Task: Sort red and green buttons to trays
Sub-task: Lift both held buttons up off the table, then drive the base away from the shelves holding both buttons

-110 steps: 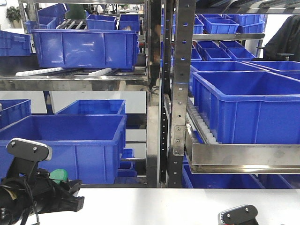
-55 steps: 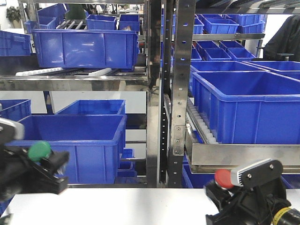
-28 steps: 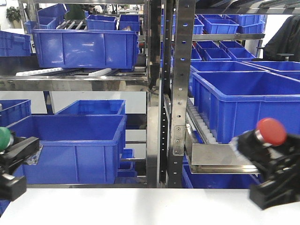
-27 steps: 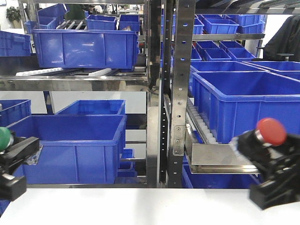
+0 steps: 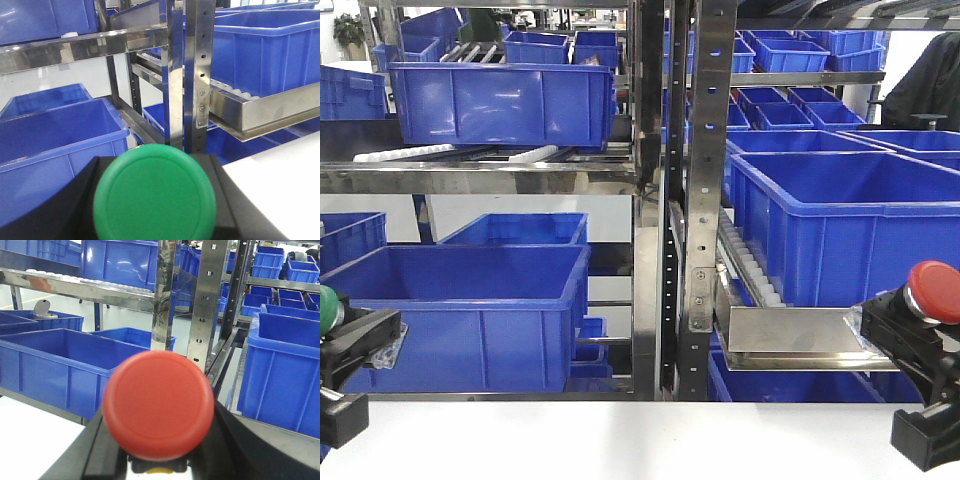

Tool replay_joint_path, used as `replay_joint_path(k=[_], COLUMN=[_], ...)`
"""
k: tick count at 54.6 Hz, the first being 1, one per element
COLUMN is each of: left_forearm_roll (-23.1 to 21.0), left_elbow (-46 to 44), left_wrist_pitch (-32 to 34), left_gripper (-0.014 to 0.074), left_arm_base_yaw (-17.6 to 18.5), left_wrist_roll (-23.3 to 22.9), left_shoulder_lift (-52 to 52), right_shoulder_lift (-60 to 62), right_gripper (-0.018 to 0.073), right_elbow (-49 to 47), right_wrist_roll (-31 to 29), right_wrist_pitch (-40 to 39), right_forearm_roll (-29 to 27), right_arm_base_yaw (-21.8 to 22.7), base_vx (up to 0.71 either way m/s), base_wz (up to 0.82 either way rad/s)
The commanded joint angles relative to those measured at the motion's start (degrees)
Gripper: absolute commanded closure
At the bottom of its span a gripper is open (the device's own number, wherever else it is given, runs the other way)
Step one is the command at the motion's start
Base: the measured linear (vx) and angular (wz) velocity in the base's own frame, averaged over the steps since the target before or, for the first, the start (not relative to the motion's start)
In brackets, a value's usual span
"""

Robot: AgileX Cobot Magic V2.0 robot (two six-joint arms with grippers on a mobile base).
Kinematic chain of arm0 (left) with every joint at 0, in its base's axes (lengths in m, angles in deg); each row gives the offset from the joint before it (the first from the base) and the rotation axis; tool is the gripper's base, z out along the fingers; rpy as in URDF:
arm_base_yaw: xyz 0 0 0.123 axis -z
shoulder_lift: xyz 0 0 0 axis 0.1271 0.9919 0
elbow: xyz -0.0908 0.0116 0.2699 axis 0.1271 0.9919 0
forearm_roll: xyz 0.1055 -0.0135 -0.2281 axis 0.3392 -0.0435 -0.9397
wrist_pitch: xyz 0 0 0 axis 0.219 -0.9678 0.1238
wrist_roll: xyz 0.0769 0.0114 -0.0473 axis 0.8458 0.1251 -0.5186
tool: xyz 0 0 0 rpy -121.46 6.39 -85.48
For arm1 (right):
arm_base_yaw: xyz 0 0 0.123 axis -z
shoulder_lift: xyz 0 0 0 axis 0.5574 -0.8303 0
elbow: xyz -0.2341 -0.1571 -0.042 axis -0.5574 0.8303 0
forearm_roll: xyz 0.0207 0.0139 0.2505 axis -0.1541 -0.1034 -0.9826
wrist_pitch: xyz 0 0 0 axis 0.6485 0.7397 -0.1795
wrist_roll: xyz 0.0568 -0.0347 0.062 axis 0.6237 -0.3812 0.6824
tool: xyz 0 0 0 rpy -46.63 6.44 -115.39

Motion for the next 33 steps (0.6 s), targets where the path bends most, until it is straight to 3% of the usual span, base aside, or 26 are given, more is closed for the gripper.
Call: replay_joint_path(k=[1, 33], left_forearm_roll=[-0.4, -0.4], left_elbow=[-1.8, -1.8], left_wrist_pitch=[4.81, 4.81], left_gripper=[0.0599, 0.0599], left_arm_base_yaw=[-0.09, -0.09], left_wrist_roll=[-0.27, -0.27], left_shoulder_lift=[-0.73, -0.73], right_shoulder_lift=[0.5, 0.5], right_gripper=[0.0568, 0.0568], right_elbow=[-2.17, -2.17], right_wrist_roll=[-0.49, -0.49], right_wrist_pitch=[-4.78, -4.72], right_forearm_roll=[0.63, 0.58], right_arm_base_yaw=[-0.1, -0.1], base_vx=[0.0, 0.0], base_wz=[0.0, 0.0])
